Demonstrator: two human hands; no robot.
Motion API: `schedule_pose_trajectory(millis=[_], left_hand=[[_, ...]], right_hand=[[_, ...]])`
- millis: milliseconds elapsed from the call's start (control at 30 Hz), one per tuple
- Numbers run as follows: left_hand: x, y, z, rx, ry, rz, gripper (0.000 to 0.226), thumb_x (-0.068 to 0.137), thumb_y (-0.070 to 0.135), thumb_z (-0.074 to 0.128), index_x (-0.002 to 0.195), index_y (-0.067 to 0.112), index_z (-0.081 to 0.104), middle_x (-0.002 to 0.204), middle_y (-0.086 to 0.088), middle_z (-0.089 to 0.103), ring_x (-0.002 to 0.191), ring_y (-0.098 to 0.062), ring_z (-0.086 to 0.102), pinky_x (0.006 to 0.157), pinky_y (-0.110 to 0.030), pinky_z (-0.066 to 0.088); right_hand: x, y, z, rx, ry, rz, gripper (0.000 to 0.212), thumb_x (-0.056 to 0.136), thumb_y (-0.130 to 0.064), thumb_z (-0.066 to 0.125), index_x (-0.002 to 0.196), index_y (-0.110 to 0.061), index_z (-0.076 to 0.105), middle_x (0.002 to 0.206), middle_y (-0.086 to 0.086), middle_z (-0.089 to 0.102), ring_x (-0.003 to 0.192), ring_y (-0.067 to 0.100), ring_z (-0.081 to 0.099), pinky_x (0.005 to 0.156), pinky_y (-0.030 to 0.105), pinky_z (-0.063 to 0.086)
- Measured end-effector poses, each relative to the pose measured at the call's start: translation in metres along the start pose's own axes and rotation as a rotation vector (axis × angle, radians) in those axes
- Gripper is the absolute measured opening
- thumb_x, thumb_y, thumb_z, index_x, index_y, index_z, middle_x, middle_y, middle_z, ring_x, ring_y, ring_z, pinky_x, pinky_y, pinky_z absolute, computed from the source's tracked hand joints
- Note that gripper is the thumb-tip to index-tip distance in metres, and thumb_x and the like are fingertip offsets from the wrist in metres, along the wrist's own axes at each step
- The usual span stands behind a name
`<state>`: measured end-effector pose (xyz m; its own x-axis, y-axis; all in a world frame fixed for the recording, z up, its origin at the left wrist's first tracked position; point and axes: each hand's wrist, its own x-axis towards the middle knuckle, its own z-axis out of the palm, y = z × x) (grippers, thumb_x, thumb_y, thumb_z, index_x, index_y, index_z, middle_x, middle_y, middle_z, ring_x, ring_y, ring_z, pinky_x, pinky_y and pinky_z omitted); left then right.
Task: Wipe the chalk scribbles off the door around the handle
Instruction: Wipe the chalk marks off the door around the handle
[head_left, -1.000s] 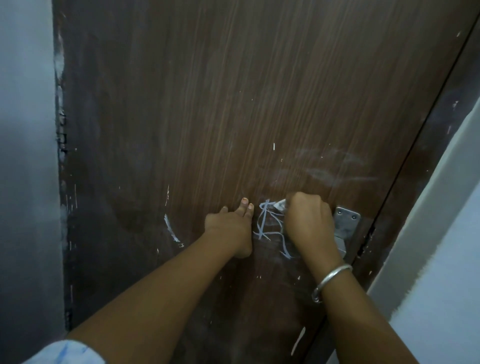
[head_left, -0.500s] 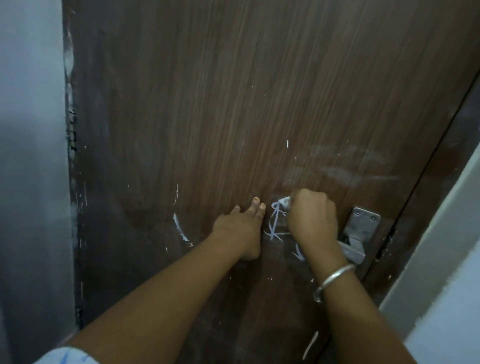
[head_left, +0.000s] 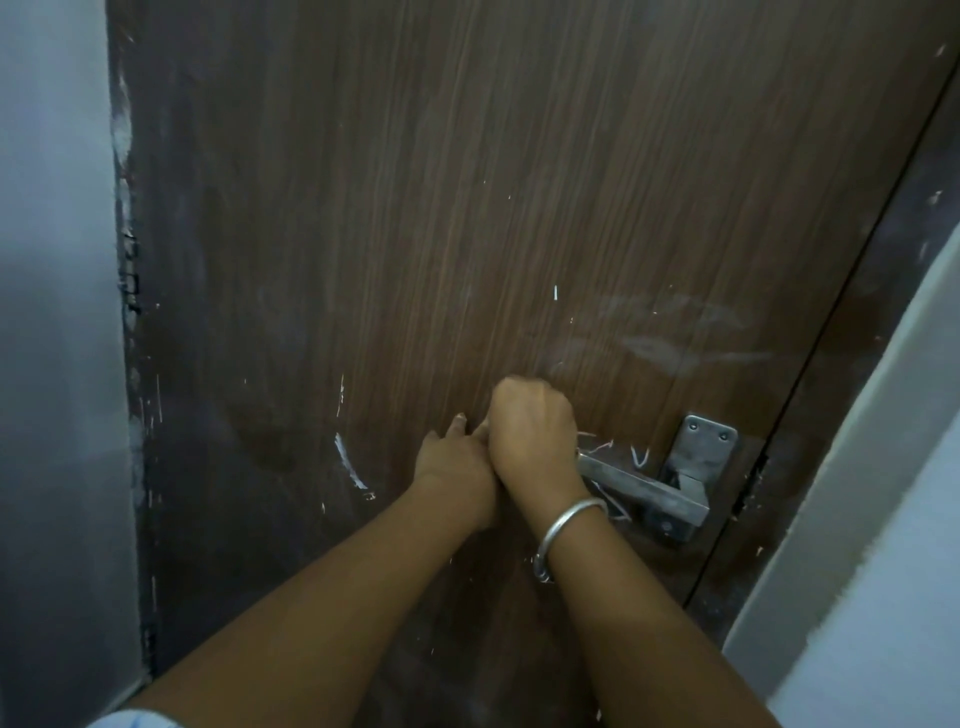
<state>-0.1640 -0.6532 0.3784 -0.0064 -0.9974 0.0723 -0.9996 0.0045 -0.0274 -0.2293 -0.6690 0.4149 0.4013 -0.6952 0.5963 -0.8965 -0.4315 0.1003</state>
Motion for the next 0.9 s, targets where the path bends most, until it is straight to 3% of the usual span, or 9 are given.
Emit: schedule_pose_trajectory(millis=[167,333,533,733,900], left_hand=[[0.0,0.003,0.0,-0.01,-0.01,-0.006,0.083,0.087,0.04,0.058,0.15,0.024,0.007,0.159,0.0,-0.001,0.145,-0.029,-0.001,0.115,-0.049,0.016],[-0.002,-0.002,-0.005,-0.082,-0.009,0.002,0.103,0.081,0.033,0.063,0.148,0.022,-0.014,0.156,0.006,-0.021,0.146,-0.028,0.001,0.113,-0.049,0.019],[-0.002,-0.005,-0.006,-0.13,-0.025,0.032,0.101,0.081,0.029,0.06,0.148,0.022,-0.015,0.157,0.005,-0.02,0.145,-0.029,0.001,0.114,-0.048,0.02],[0.0,0.0,-0.004,-0.071,-0.012,0.0,0.101,0.079,0.037,0.063,0.149,0.027,-0.009,0.157,0.006,-0.017,0.145,-0.029,0.003,0.11,-0.051,0.022],[-0.001,-0.002,-0.005,-0.074,0.004,-0.004,0.103,0.08,0.034,0.061,0.148,0.022,-0.015,0.157,0.007,-0.019,0.146,-0.028,0.002,0.112,-0.05,0.021]], right_hand=[[0.002,0.004,-0.01,-0.026,-0.095,-0.042,0.012,0.091,-0.009,0.05,0.09,-0.006,0.061,0.093,0.012,0.065,0.089,0.03,0.063,0.061,0.033,0.04],[0.0,0.037,-0.031,-0.043,-0.138,0.112,0.011,0.089,-0.009,0.053,0.096,-0.004,0.061,0.098,0.016,0.065,0.092,0.034,0.063,0.067,0.034,0.048],[-0.005,0.044,-0.028,0.018,-0.134,0.117,0.009,0.088,-0.007,0.053,0.086,-0.005,0.061,0.087,0.013,0.065,0.079,0.029,0.062,0.06,0.028,0.039],[0.012,0.022,-0.019,0.08,-0.174,0.009,0.01,0.088,-0.009,0.053,0.089,-0.002,0.061,0.093,0.019,0.064,0.09,0.037,0.062,0.068,0.036,0.046],[0.001,0.055,-0.024,-0.013,-0.13,0.128,0.007,0.084,-0.006,0.056,0.088,-0.005,0.062,0.088,0.018,0.065,0.084,0.034,0.064,0.064,0.032,0.045]])
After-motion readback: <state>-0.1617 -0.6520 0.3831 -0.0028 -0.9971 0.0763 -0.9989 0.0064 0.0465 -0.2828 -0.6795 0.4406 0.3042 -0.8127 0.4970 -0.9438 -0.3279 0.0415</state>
